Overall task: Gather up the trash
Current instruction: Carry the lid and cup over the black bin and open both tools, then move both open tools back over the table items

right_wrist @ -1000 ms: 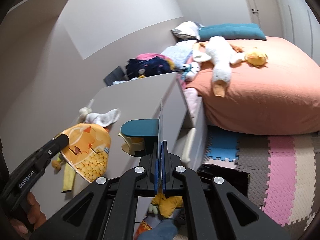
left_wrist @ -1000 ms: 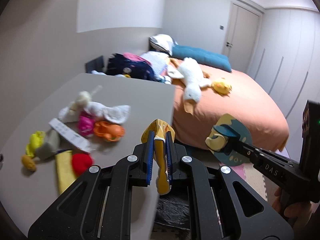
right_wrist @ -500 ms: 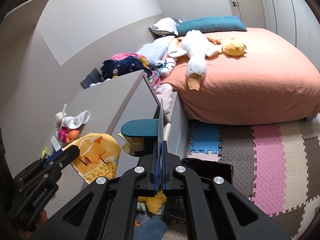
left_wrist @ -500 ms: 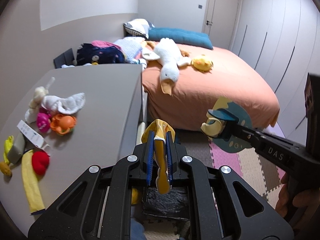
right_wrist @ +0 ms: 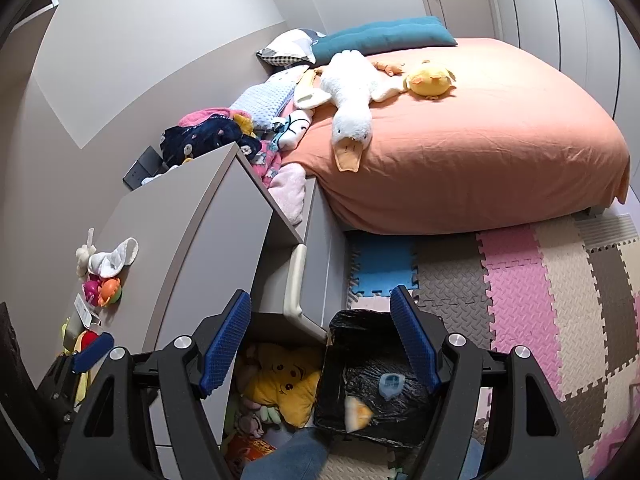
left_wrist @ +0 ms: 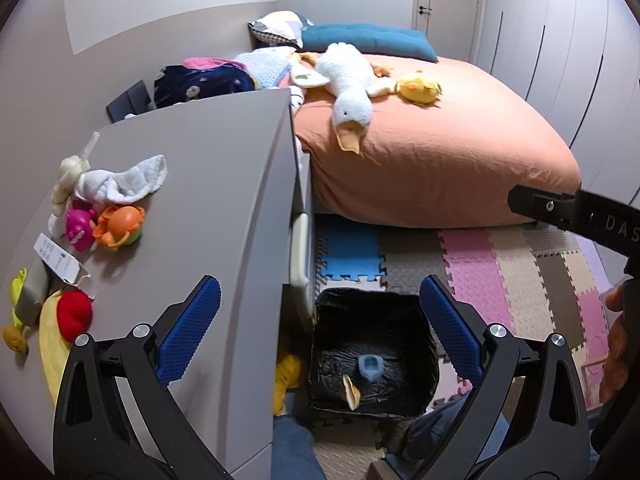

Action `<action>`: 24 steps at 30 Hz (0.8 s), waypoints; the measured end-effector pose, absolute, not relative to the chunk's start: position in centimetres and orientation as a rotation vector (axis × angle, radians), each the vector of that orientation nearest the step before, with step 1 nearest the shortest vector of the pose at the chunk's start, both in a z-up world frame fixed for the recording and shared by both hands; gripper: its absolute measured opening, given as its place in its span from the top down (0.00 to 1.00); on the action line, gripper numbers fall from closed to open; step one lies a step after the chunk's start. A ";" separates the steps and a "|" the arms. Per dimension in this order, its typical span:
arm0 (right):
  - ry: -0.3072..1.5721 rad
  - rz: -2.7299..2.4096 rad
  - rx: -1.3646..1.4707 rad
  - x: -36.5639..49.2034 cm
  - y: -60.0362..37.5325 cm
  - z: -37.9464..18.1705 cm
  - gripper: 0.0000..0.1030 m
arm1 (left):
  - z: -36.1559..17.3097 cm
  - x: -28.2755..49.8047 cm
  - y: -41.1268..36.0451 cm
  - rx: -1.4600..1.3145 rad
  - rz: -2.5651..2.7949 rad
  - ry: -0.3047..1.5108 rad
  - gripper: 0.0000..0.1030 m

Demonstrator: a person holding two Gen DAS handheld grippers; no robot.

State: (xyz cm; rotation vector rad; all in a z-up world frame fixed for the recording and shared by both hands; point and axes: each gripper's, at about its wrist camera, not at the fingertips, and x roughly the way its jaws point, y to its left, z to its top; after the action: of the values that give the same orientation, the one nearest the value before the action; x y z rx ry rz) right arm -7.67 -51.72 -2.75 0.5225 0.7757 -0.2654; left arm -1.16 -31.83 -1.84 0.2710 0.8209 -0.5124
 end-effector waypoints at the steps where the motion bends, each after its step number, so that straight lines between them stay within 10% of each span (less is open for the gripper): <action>1: 0.777 -0.262 0.522 -7.6 -51.6 -2.8 0.29 | -1.8 -1.0 -31.7 0.268 -0.507 0.819 0.06; 24: 0.790 -0.150 0.458 -4.2 -46.3 -2.5 0.29 | 0.3 0.3 -24.6 0.205 -0.360 0.787 0.06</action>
State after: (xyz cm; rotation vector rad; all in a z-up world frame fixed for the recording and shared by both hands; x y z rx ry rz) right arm -4.18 -46.29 -2.54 0.4582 0.7897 -0.1503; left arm 0.31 -24.58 0.30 0.2053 0.7868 -0.3600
